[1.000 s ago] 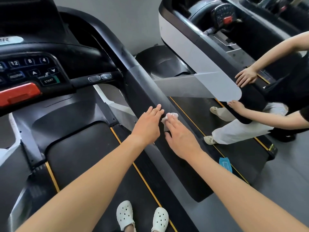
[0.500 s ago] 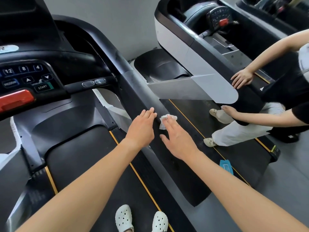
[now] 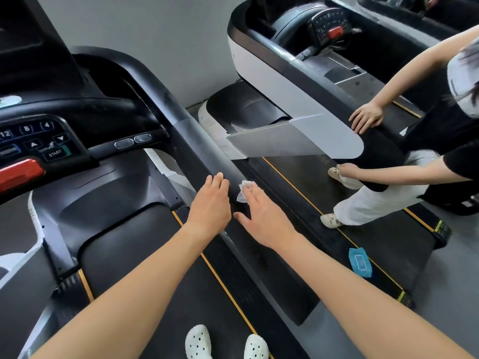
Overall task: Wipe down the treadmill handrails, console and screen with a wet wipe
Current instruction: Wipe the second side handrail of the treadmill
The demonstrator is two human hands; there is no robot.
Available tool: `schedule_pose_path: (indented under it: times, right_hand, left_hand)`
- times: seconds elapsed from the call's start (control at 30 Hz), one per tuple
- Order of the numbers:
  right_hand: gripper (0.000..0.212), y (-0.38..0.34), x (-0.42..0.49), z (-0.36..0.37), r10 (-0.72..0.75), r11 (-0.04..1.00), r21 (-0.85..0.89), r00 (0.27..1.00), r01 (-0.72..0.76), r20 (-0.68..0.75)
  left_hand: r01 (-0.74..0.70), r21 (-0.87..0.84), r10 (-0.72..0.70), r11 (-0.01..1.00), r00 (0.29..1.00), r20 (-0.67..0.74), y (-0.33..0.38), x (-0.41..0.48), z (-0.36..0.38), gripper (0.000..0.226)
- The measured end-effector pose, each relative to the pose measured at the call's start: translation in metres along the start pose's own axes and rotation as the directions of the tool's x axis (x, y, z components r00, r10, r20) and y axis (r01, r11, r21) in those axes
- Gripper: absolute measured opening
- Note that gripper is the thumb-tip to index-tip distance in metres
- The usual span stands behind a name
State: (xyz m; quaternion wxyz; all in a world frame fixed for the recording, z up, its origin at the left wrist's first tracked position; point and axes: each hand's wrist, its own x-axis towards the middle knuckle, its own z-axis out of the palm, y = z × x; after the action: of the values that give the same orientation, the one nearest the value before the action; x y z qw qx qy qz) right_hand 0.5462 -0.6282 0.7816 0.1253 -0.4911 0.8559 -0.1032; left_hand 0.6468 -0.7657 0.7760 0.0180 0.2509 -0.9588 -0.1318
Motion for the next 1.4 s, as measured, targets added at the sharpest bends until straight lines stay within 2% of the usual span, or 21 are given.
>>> schedule_pose_path:
  times: [0.07, 0.23, 0.4, 0.43, 0.5, 0.6, 0.83, 1.07, 1.27, 1.4]
  right_hand:
    - [0.079, 0.005, -0.007, 0.002, -0.021, 1.0, -0.024, 1.0, 0.021, -0.002]
    - [0.064, 0.001, 0.02, -0.008, 0.042, 0.99, 0.136, 0.999, -0.046, 0.032]
    - [0.058, 0.007, 0.013, -0.01, -0.016, 0.987, 0.159, 1.0, 0.013, 0.018]
    - [0.058, 0.01, 0.005, -0.007, -0.031, 0.987, 0.157, 1.0, 0.031, -0.003]
    - [0.058, 0.019, -0.008, -0.001, -0.062, 0.989, 0.134, 0.998, 0.065, -0.027]
    - [0.056, 0.024, -0.004, -0.002, -0.07, 0.991, 0.118, 0.998, 0.068, 0.01]
    - [0.053, 0.016, 0.027, -0.004, 0.017, 0.947, 0.32, 1.0, -0.02, 0.011]
    - [0.047, 0.042, -0.003, 0.004, 0.042, 0.895, 0.444, 0.999, -0.035, -0.006]
    - [0.041, 0.037, 0.059, 0.006, 0.162, 0.863, 0.466, 0.98, -0.196, 0.113]
    - [0.043, 0.04, 0.065, 0.006, 0.156, 0.861, 0.467, 0.978, -0.202, 0.135]
  left_hand:
    - [-0.008, 0.04, 0.009, 0.999, 1.0, -0.008, 0.001, 0.0, 0.002, 0.05]
    - [-0.012, 0.154, 0.009, 0.988, 1.0, 0.021, -0.005, 0.005, 0.016, 0.055]
    - [-0.003, 0.173, 0.0, 0.985, 1.0, 0.02, 0.002, 0.006, 0.017, 0.066]
    - [-0.003, 0.169, -0.003, 0.986, 0.999, 0.036, 0.004, 0.006, 0.014, 0.064]
    - [0.09, 0.095, -0.094, 0.991, 0.995, 0.031, 0.01, 0.005, 0.006, 0.054]
    - [0.113, 0.028, -0.113, 0.993, 0.994, 0.007, 0.013, 0.007, 0.006, 0.055]
    - [0.138, 0.046, -0.141, 0.989, 0.988, 0.059, 0.017, 0.007, 0.005, 0.056]
    - [0.186, -0.059, -0.183, 0.981, 0.982, 0.054, 0.023, 0.003, 0.002, 0.068]
    - [0.204, -0.095, -0.201, 0.974, 0.979, 0.043, 0.023, 0.006, 0.001, 0.073]
    - [0.21, -0.074, -0.207, 0.975, 0.978, 0.038, 0.021, 0.007, 0.004, 0.074]
